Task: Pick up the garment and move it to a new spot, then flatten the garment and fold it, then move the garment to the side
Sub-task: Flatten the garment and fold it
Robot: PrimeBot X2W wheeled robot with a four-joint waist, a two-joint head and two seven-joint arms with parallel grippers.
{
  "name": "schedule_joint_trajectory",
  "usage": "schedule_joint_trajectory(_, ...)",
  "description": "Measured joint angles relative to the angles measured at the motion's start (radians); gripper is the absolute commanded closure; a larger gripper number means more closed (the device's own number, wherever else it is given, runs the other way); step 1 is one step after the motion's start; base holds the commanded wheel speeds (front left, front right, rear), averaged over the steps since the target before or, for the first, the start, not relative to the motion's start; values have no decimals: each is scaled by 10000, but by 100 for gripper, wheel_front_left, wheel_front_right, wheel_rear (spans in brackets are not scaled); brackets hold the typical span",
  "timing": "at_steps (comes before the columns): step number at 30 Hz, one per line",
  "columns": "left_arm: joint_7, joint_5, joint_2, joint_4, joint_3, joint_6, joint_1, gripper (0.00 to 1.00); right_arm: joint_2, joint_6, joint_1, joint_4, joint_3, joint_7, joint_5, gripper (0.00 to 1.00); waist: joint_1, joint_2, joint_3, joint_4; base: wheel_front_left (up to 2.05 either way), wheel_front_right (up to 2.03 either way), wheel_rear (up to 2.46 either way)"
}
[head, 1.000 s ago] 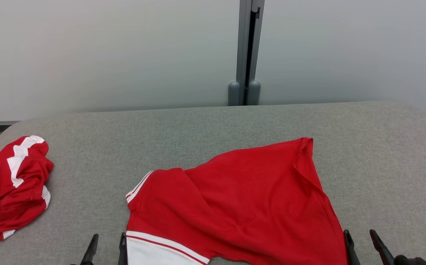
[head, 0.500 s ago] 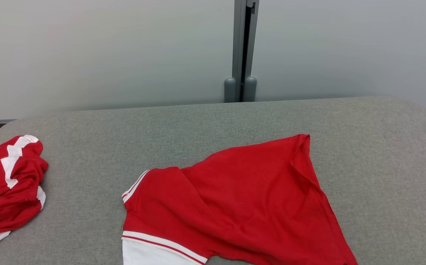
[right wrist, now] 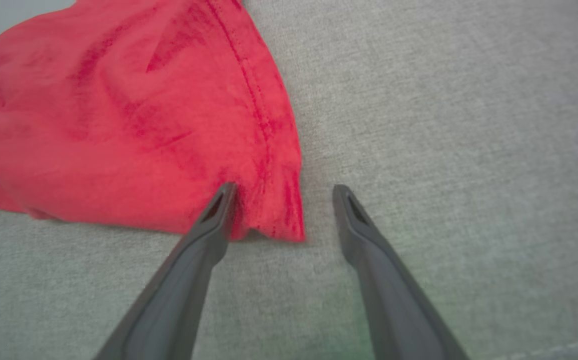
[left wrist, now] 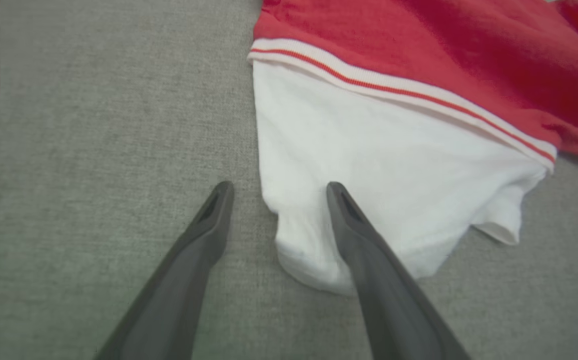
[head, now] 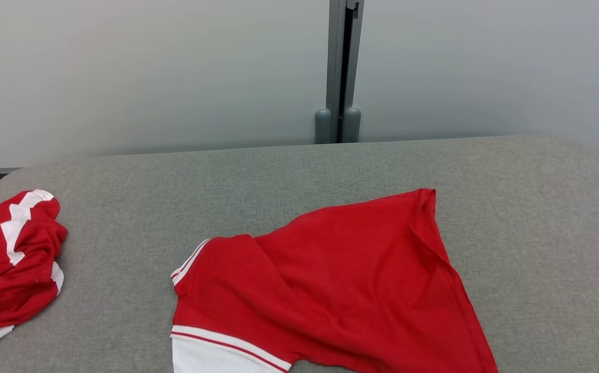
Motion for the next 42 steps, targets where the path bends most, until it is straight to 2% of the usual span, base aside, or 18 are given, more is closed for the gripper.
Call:
schedule_joint_trajectory(9, -4, -453, 15, 113, -934, -8, -198, 0, -12, -2, -207, 196, 593, -8, 546, 0, 0, -1, 10, -46, 0, 0, 0)
schedule_joint_trajectory(10, -6, -499, 21, 148, -1026, -8, -221, 5, -12, -2, -218, 209, 686, -10, 640, 11, 0, 0, 8, -48, 0, 0, 0)
schedule_joint_trajectory(11, -6, -560, 23, 171, -1133, -8, -247, 16, -17, -2, -239, 238, 777, -10, 711, 59, 0, 0, 4, -56, 0, 0, 0)
schedule_joint_trajectory(12, -6, -631, 21, 205, -1239, -8, -277, 56, -21, -2, -263, 263, 851, -10, 775, 100, 0, 0, 3, -60, 0, 0, 0)
schedule_joint_trajectory(13, -6, -690, 19, 247, -1340, -8, -309, 75, -21, -2, -273, 267, 892, -10, 826, 100, 0, -1, 6, -63, 0, 0, 0)
schedule_joint_trajectory(14, -6, -734, 13, 282, -1429, -10, -337, 100, -17, -2, -280, 274, 924, -8, 882, 100, 0, 0, 10, -65, 0, 0, 0)
schedule_joint_trajectory(22, 21, -1072, -10, -33, -1733, -27, -550, 100, 10, -2, -329, -313, 1323, 8, 1093, 100, 1, 1, 33, -57, 0, 0, 0)
schedule_joint_trajectory(31, 29, -1381, 136, -2230, -1373, -56, -1035, 100, -58, -2, -506, -2320, 1384, 8, 792, 100, 1, 1, 116, -115, 0, 0, 0)
schedule_joint_trajectory(36, 27, -1455, 523, -3083, -1058, -58, -2018, 100, -372, -2, -1472, -3020, 1749, 8, 677, 100, 1, 1, 280, -237, 0, 0, 0)
schedule_joint_trajectory(42, 29, -1689, 1099, -3183, -1212, -58, -4296, 100, -727, -2, -3756, -3070, 2138, 8, 802, 100, 2, 1, 824, -385, 0, 0, 0)
